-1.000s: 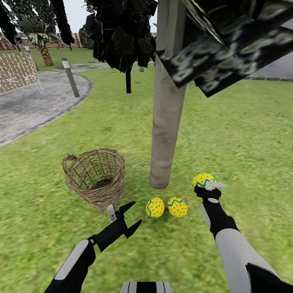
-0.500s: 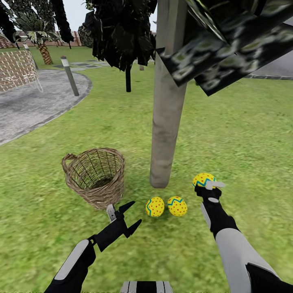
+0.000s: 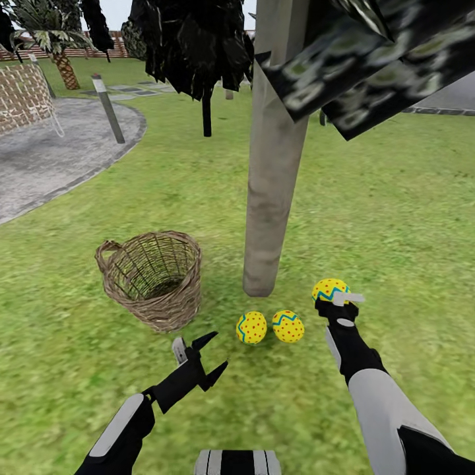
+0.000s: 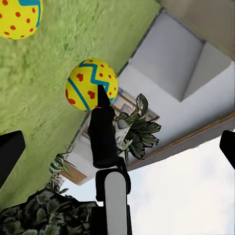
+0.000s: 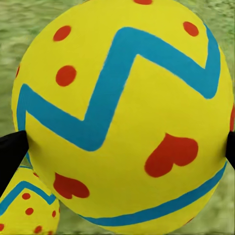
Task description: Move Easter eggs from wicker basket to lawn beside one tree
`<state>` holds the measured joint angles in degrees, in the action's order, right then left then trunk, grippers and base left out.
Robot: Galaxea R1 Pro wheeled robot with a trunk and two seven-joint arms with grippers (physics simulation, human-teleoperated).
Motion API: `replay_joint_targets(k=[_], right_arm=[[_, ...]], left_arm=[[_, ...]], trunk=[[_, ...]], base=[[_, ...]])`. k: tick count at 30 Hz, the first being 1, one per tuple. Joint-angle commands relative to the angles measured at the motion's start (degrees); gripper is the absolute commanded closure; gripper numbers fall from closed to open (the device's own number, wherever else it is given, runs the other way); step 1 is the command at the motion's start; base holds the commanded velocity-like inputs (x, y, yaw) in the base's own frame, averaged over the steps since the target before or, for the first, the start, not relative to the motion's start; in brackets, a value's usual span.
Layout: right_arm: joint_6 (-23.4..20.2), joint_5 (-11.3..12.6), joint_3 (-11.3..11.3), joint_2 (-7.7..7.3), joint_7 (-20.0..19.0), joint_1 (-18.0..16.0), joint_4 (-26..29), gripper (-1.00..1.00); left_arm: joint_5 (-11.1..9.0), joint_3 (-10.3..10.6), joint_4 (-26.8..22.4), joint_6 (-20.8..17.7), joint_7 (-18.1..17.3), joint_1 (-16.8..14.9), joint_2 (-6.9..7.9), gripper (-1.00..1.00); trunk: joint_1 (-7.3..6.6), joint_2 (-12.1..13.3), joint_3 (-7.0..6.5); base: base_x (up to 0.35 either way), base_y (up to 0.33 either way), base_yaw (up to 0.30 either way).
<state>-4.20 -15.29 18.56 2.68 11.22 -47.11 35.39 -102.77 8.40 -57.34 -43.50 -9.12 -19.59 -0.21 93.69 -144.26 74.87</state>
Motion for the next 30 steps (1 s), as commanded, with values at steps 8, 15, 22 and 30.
replay_joint_targets(k=[8, 15, 22, 30], right_arm=[[0.15, -1.03, 0.16, 0.66, -0.25, 0.78, -2.5, 1.0], [0.15, -1.05, 0.12, 0.66, -0.13, 0.8, -3.0, 1.0], [0.27, -1.33, 0.16, 2.02, 0.12, 0.8, -3.05, 1.0], [0.15, -1.24, 0.16, 1.99, 0.03, 0.8, -2.98, 1.0]], left_arm=[[0.37, -0.13, 2.3, 0.69, -0.11, -0.01, 0.28, -1.0], [0.36, -0.13, 2.41, 0.69, -0.11, -0.01, 0.29, -1.0], [0.37, -0.13, 2.5, 0.71, -0.11, -0.01, 0.29, -1.0], [0.29, -0.22, 2.56, 0.73, -0.11, -0.01, 0.27, -1.0]], trunk=[[-0.01, -0.02, 0.04], [-0.01, -0.02, 0.07], [-0.01, -0.02, 0.07], [-0.01, -0.02, 0.07]], base=[[-0.094, -0.222, 0.0], [-0.15, -0.309, 0.0], [-0.076, -0.3, 0.056], [-0.001, -0.023, 0.108]])
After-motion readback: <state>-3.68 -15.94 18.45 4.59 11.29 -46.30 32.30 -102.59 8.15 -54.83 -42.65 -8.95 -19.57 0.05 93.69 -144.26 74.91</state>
